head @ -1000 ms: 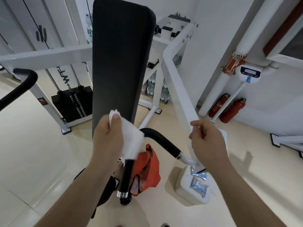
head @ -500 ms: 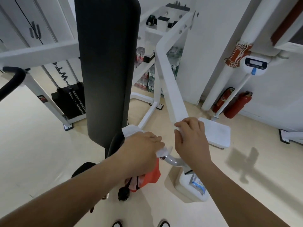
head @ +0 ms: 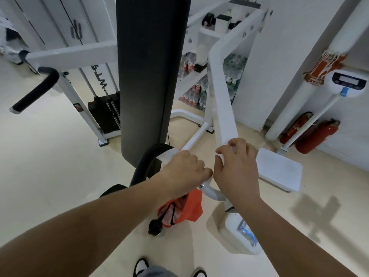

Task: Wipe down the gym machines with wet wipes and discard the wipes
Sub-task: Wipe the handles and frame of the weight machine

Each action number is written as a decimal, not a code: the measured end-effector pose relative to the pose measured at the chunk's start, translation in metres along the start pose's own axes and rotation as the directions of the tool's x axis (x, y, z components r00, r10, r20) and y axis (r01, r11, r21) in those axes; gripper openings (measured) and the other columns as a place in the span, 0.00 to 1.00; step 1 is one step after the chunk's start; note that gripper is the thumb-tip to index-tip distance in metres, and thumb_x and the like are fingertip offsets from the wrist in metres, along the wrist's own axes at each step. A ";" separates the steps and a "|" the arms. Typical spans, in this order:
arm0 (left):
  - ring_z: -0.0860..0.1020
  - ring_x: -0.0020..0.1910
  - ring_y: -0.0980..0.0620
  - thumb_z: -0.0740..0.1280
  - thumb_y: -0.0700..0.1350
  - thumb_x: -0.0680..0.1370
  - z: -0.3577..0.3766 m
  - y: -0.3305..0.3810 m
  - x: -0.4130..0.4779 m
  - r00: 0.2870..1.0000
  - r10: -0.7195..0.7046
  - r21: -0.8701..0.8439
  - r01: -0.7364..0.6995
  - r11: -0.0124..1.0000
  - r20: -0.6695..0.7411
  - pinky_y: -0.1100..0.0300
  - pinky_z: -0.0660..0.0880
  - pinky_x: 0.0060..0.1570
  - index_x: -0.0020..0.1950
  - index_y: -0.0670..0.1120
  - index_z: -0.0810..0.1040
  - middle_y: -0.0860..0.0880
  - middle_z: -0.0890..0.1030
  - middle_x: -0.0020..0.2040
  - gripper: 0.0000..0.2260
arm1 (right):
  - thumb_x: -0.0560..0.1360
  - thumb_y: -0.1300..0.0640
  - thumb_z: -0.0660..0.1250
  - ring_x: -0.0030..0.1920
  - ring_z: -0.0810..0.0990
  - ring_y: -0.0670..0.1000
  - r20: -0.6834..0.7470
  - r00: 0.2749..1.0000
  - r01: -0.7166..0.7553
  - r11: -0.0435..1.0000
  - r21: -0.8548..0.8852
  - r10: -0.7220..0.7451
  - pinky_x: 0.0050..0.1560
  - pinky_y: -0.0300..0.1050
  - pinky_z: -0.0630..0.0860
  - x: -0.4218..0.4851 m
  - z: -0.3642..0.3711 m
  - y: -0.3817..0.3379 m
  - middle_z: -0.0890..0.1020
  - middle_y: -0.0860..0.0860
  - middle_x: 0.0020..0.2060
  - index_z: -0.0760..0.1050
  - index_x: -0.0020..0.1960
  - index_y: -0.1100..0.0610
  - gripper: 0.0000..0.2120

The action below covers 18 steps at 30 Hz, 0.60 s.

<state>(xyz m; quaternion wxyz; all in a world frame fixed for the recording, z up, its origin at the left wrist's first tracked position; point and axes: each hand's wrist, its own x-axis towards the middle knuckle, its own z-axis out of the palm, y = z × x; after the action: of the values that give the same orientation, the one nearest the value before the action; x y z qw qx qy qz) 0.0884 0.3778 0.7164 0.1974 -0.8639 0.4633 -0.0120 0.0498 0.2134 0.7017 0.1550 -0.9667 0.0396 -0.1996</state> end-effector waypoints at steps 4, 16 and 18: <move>0.69 0.30 0.48 0.69 0.36 0.69 0.015 0.015 -0.004 0.985 -0.073 0.003 0.074 0.997 -0.158 0.54 0.71 0.35 0.41 0.48 0.74 0.50 0.70 0.31 0.08 | 0.76 0.59 0.72 0.63 0.71 0.60 0.000 1.000 -0.001 1.000 0.012 0.001 0.50 0.54 0.75 -0.001 0.001 0.002 0.75 0.56 0.61 0.83 0.54 0.56 0.08; 0.70 0.30 0.49 0.67 0.36 0.72 -0.010 0.012 0.007 0.993 -0.095 -0.022 0.097 0.995 0.069 0.55 0.66 0.34 0.42 0.48 0.75 0.51 0.70 0.31 0.06 | 0.78 0.58 0.68 0.70 0.69 0.57 0.077 0.991 -0.116 0.986 0.124 0.107 0.53 0.52 0.78 -0.002 -0.005 0.002 0.70 0.55 0.70 0.71 0.69 0.59 0.21; 0.69 0.33 0.46 0.66 0.32 0.69 0.018 0.033 -0.008 0.924 -0.235 -0.053 0.230 0.972 -0.302 0.50 0.73 0.44 0.39 0.47 0.72 0.49 0.68 0.32 0.10 | 0.78 0.58 0.67 0.69 0.69 0.56 0.086 0.991 -0.115 0.986 0.117 0.105 0.49 0.49 0.77 -0.002 -0.006 0.000 0.69 0.53 0.70 0.70 0.69 0.58 0.20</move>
<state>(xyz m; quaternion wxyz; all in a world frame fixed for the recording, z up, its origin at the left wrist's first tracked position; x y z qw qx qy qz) 0.0613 0.3737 0.6892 0.1133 -0.9019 0.3827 -0.1653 0.0454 0.2120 0.7063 0.2260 -0.9589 0.0746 -0.1542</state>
